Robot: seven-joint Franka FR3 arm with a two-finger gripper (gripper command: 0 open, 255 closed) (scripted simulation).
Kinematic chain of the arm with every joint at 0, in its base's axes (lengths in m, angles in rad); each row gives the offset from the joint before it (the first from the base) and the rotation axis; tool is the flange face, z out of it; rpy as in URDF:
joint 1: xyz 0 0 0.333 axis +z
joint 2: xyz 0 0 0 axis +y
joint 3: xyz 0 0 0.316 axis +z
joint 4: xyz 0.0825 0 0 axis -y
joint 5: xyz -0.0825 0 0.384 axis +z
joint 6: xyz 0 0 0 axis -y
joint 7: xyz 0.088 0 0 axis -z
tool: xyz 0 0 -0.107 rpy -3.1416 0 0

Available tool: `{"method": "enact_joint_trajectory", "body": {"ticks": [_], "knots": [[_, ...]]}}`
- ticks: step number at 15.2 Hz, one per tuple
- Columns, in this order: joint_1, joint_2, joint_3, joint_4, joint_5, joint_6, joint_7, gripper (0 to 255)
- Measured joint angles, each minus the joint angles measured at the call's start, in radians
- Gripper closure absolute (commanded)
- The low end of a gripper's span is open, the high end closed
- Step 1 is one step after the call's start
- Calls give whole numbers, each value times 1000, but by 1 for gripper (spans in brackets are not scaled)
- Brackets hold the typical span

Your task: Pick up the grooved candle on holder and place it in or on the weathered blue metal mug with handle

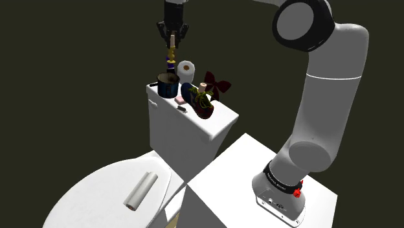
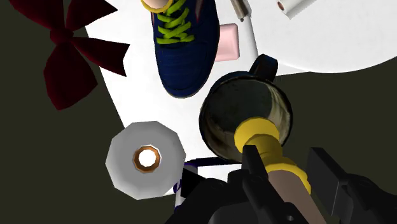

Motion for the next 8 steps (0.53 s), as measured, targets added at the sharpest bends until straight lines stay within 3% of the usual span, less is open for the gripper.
{"method": "enact_joint_trajectory", "body": {"ticks": [8], "knots": [[0, -3, 0, -109, 0, 106, 4, 255]]}}
